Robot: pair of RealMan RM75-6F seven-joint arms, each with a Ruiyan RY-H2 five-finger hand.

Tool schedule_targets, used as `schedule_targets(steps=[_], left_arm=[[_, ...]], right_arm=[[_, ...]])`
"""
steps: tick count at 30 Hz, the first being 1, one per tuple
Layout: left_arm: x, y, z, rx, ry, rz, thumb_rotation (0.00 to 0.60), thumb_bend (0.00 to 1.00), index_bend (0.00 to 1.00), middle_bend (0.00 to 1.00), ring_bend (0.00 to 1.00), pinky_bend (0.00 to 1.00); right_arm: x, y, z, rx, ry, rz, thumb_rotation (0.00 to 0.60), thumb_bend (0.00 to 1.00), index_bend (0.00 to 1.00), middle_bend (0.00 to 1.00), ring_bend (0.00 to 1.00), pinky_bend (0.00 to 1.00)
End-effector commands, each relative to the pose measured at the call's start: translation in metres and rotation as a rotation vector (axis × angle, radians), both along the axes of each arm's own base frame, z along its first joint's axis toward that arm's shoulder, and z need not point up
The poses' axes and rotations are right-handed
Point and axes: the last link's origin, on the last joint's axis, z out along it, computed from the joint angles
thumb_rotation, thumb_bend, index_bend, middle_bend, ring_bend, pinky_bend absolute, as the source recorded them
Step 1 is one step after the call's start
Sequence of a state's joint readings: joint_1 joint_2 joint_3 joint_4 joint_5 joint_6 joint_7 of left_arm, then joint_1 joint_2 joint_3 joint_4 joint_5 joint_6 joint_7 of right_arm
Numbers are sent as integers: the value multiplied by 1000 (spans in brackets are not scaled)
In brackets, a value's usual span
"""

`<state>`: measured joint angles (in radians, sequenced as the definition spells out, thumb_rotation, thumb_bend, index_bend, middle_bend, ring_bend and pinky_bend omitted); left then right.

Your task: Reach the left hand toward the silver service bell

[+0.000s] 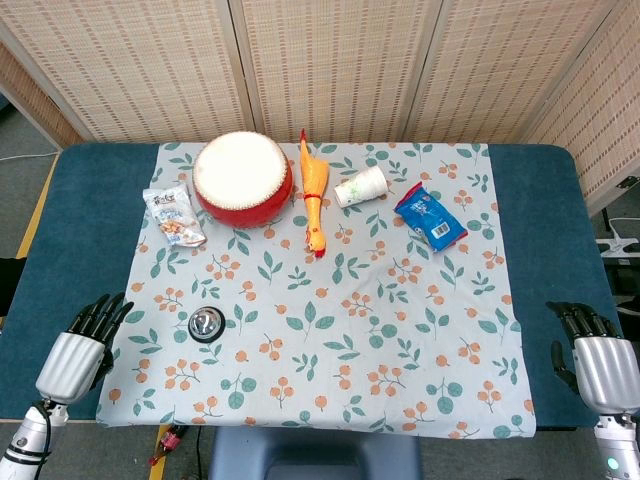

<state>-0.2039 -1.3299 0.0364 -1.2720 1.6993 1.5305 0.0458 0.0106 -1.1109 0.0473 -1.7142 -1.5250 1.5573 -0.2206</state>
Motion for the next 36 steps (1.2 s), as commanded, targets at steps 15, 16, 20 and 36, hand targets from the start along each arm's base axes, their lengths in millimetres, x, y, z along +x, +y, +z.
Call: schedule_targets(steps=[15,16,20,36], left_arm=[[5,3,-10,-41,-20,-37,600,1000,0,0,0,207],[6,5,-11,-41,-27,-47,600,1000,0,0,0,203],[13,17,-23,-44,-58,-84,600,1000,0,0,0,192],[29,62,-103,-207,-83,-13,600,1000,0,0,0,148]], right_arm=[[0,0,0,11,-14,2,600,523,193,209,164,289],[0,0,1,14,-16,0,600,523,193,209,164,289],[-1,-2,3,16,-31,-9,600,523,193,209,164,289],[-3,-6,-2,58,-30,-29,600,523,193,209,164,289]])
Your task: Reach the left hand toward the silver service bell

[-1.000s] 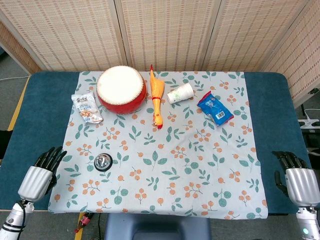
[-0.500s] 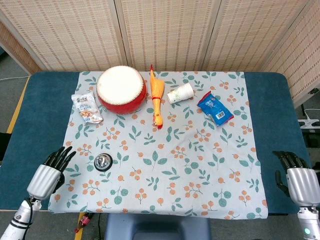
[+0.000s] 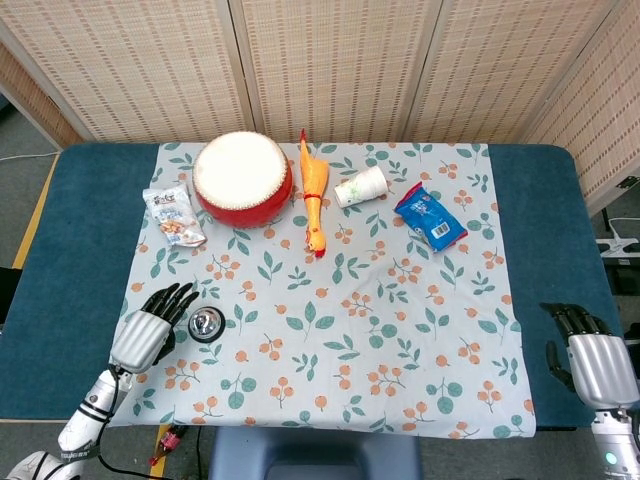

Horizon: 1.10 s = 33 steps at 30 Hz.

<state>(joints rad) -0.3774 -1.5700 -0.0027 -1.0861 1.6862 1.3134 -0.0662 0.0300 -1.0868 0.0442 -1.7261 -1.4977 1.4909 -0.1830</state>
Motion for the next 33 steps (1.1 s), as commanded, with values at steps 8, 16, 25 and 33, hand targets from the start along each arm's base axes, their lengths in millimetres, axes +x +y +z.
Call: schedule_targets(steps=[8,16,25,33], left_arm=[[-8,1,-49,-78,5,74,600,1000,0,0,0,146],[-24,-5,-72,-137,14,144,600,1000,0,0,0,146],[-17,-5,-58,-73,-30,77,600,1000,0,0,0,146],[9,-27,15,55,-42,-129,600,1000,0,0,0,138]], right_arm=[[1,1,-1,23,-6,0,600,523,193,209,164,289],[2,2,1,25,-16,3,600,523,193,209,164,289],[1,2,0,30,-14,1,600,523,193,209,164,289],[0,-1,-2,33,-9,-11,600,523,193,209,164,289]])
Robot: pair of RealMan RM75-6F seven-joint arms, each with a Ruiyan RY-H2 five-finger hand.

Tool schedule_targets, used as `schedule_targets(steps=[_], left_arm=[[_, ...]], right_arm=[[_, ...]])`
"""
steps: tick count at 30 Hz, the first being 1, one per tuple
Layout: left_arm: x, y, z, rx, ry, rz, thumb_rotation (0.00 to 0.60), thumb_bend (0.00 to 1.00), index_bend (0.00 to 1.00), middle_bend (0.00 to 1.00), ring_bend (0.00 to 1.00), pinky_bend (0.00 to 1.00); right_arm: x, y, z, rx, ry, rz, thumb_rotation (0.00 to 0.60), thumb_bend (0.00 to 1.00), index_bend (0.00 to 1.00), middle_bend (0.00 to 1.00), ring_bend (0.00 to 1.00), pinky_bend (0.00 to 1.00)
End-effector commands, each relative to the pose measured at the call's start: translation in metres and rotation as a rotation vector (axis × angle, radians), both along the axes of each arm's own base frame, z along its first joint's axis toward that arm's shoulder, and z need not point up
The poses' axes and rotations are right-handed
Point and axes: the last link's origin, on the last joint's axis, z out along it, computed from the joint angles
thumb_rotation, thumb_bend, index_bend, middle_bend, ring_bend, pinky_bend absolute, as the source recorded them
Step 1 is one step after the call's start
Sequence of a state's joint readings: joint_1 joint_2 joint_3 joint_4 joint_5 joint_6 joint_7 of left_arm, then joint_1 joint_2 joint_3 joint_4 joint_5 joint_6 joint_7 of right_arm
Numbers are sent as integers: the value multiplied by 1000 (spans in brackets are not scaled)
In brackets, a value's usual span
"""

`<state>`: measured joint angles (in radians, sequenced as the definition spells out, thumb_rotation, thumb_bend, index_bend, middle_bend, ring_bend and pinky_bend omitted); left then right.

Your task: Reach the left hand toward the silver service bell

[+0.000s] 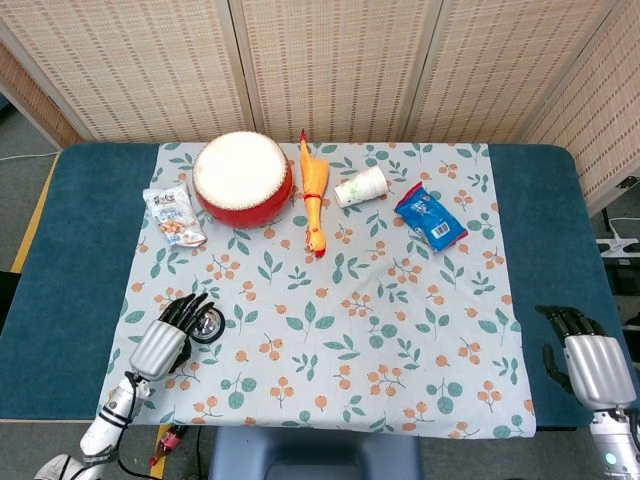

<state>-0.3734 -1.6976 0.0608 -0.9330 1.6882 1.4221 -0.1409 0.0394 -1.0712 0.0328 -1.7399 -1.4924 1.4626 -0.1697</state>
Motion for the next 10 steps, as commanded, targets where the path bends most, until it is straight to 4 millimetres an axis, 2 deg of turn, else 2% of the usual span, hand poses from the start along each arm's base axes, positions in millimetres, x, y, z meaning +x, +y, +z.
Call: schedule_targets(steps=[1,6,10], left_arm=[[7,-19,47,55,33,-86,600,1000,0,0,0,145],[-17,-40,86,92,99,-16,600,1000,0,0,0,159],[-29,-43,99,117,108,27,600,1000,0,0,0,160]], right_arm=[[-1,-1,-1,-1,7,-2,600,523,193,209,164,289],[0,0,-5,18,14,2,600,523,193,209,164,289],[-1,-1,-7,10,25,8,600,523,193,209,164,289]])
